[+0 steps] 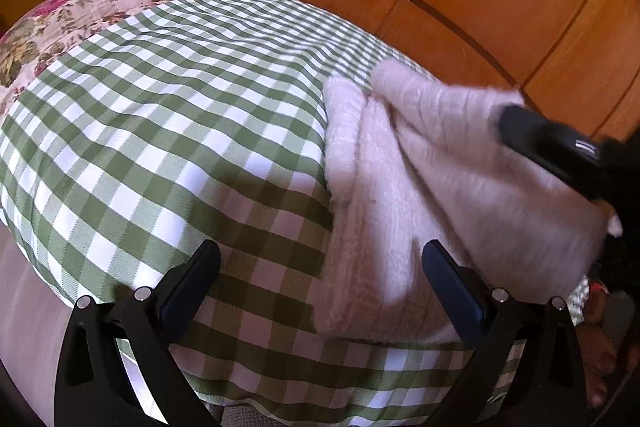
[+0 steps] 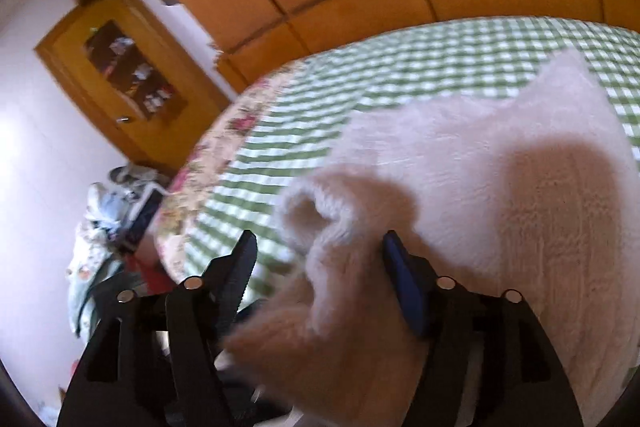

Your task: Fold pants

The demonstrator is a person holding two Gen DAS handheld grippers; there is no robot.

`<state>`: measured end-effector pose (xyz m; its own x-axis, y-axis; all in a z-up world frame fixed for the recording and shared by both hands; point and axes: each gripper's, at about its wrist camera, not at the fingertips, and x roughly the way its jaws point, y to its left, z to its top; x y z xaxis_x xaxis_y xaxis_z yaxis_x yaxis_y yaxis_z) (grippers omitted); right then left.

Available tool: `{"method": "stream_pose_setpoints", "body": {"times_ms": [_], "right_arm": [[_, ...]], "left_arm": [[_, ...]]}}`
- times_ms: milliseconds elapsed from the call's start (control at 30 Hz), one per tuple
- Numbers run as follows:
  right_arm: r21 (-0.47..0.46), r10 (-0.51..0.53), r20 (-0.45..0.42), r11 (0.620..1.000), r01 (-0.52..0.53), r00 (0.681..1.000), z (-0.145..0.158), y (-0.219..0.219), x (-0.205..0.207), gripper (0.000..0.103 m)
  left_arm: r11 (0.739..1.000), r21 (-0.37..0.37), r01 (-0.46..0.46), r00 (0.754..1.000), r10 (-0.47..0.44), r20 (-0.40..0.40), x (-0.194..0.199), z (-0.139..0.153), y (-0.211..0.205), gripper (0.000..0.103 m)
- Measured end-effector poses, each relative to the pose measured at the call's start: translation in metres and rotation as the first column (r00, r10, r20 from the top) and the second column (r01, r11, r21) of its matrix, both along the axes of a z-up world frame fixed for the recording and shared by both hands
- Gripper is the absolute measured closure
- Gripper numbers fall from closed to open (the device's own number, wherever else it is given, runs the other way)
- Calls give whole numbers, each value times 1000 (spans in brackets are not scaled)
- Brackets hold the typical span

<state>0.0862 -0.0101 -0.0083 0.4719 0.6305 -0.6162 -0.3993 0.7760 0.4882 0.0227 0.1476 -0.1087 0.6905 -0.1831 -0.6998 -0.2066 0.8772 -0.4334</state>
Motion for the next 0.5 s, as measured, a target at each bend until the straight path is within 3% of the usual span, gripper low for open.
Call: {"method": "stream_pose_setpoints", "body": {"times_ms": [100, 233, 300, 367, 500], "right_arm": [[29, -34, 75, 999, 32, 997, 17, -25, -18, 39], [52, -194, 123, 981, 189, 973, 27, -80, -29, 38], [52, -291, 115, 956, 287, 950, 26, -108, -30, 38], [29, -399, 90, 917, 398, 913, 18, -138, -27, 32], [-21, -483, 51, 875, 484, 874, 5, -167, -11, 32]], "left_arm": [[996, -84, -41, 998, 45, 42, -5, 5, 14, 3], [972, -230, -51, 989, 81, 122, -11, 16, 28, 3], [960, -278, -8, 985, 55, 162, -9, 24, 27, 3], [949, -311, 44, 983, 15, 185, -3, 30, 22, 3], [919, -364, 154, 978, -90, 187, 17, 38, 1, 3]]}}
